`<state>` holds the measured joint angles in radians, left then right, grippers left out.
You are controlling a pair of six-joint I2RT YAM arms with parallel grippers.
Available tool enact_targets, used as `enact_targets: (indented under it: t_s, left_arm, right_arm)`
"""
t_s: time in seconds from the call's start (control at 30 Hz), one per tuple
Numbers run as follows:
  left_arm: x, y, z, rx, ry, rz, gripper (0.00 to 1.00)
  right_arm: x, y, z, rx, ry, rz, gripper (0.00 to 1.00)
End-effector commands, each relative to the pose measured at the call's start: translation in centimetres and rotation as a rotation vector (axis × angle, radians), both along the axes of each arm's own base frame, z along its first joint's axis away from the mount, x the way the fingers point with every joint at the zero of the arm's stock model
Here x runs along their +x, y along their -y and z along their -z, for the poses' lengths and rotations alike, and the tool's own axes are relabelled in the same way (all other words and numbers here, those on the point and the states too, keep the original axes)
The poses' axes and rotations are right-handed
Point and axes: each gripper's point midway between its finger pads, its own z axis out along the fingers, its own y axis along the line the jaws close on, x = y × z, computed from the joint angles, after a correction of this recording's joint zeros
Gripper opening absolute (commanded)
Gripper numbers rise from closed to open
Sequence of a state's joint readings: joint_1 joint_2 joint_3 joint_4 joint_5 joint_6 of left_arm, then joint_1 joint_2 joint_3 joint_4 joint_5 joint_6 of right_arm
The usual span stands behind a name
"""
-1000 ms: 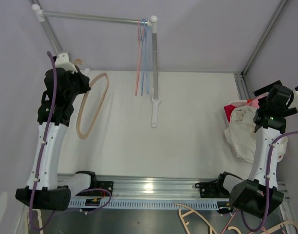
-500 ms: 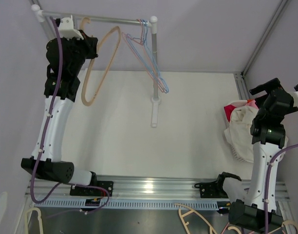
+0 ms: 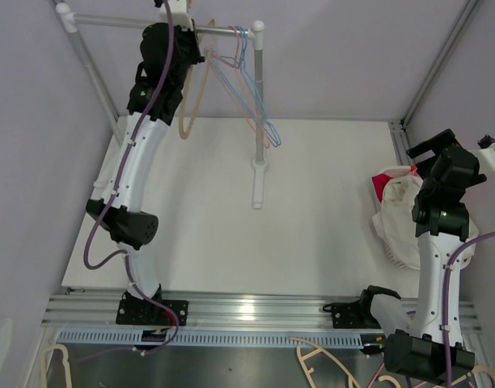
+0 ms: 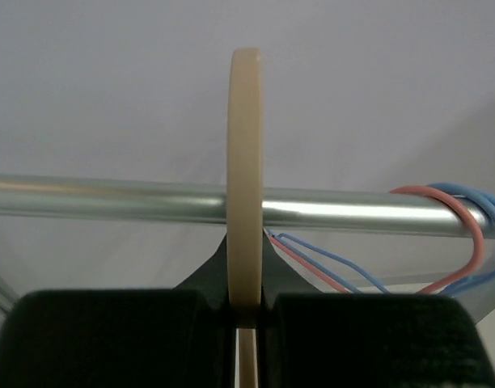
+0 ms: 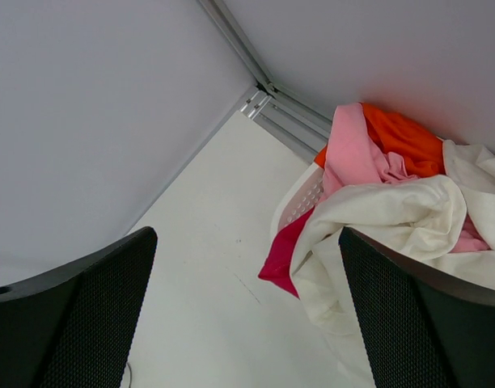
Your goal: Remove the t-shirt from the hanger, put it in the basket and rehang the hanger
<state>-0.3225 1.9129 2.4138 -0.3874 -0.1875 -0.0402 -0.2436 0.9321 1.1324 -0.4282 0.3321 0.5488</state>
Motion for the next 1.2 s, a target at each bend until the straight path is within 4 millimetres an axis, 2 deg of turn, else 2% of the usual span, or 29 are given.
enact_targets:
  t_s: [0.0,0.43,0.63,0.77,0.8,0.87,0.9,0.93,0.97,1.0,1.17]
  left_arm:
    - [0.0,-0.7,-0.9,0.081,0.038,-0.158,0.01]
    - [2.4,0.6,3.4,0.148,-0.028,-0.224,0.01]
    - [2.9,2.9,4.1,0.138,-0.027,-0.160,0.01]
    - [2.7,5.4,5.1,0.130,-0.049,-0.056,0.01]
    - [2.5,6.6,5.4,0.123,-0.052,0.011,0.01]
    - [2.1,7.1,5.3,0.116,-0.050,0.032,0.01]
    - [2.0,7.2,5.3,0.108,-0.051,0.039,0.03]
    - [1.8,7.4,5.2,0.108,-0.055,0.049,0.11]
    - [1.7,7.3,5.2,0.106,-0.055,0.046,0.36]
    - [1.5,7.0,5.0,0.102,-0.055,0.038,0.43]
    - [-0.1,6.1,4.0,0.074,-0.050,0.025,0.61]
  right_arm:
    - [0.2,0.0,-1.2,-0.022,0.044,-0.001,1.00]
    - [0.9,-1.1,0.0,0.017,0.046,-0.054,0.99]
    - [0.6,-1.2,0.1,0.014,0.040,-0.058,0.99]
    - [0.4,-1.3,0.0,0.011,0.043,-0.060,0.99]
    - [0.4,-1.4,0.0,0.013,0.043,-0.063,0.99]
    - [0.4,-1.4,0.2,0.018,0.037,-0.063,0.99]
    - [0.4,-1.6,0.2,0.024,0.040,-0.071,0.99]
    - [0.4,-1.7,0.2,0.026,0.039,-0.074,0.99]
    - [0.4,-1.7,0.2,0.027,0.039,-0.077,1.00]
    - [0.3,-1.8,0.3,0.029,0.037,-0.080,1.00]
    - [0.2,-2.1,0.3,0.031,0.034,-0.089,1.00]
